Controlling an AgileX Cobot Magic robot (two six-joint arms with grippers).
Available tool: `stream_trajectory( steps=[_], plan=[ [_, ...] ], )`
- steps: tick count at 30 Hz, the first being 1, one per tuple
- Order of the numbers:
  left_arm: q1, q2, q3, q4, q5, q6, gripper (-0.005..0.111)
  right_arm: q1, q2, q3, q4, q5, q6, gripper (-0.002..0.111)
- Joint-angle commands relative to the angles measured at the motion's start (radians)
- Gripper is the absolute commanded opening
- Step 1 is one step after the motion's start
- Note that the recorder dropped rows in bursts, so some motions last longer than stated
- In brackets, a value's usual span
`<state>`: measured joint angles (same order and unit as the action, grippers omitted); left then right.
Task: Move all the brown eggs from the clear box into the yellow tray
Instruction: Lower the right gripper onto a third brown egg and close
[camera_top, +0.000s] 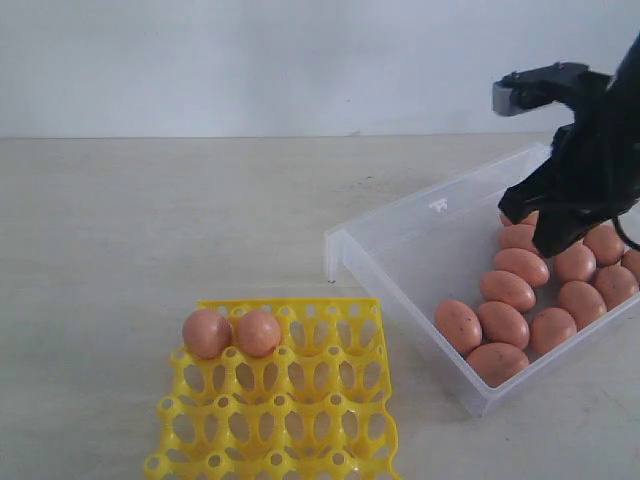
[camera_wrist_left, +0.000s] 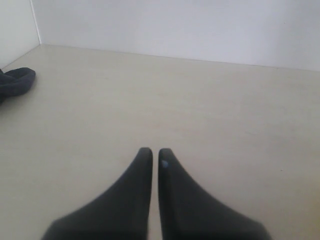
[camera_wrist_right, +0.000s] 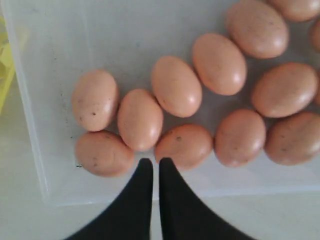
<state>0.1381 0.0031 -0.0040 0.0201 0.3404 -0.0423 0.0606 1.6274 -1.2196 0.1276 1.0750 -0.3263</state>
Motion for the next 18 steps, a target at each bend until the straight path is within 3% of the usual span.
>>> stream_trajectory(
  steps=[1, 4, 9, 18],
  plan=[
    [-0.009, -0.003, 0.004, 0.0, -0.003, 0.004, 0.004, -0.01, 0.131, -0.088, 0.069, 0.053, -0.072, 0.0],
    [-0.009, -0.003, 0.004, 0.0, -0.003, 0.004, 0.004, -0.008, 0.175, -0.1, 0.101, 0.051, -0.14, 0.007],
    [-0.009, -0.003, 0.004, 0.0, -0.003, 0.004, 0.004, -0.006, 0.217, -0.1, 0.102, 0.015, -0.19, 0.046],
    [-0.009, -0.003, 0.004, 0.0, -0.003, 0.004, 0.004, -0.006, 0.249, -0.1, 0.091, -0.161, -0.309, 0.049]
  ],
)
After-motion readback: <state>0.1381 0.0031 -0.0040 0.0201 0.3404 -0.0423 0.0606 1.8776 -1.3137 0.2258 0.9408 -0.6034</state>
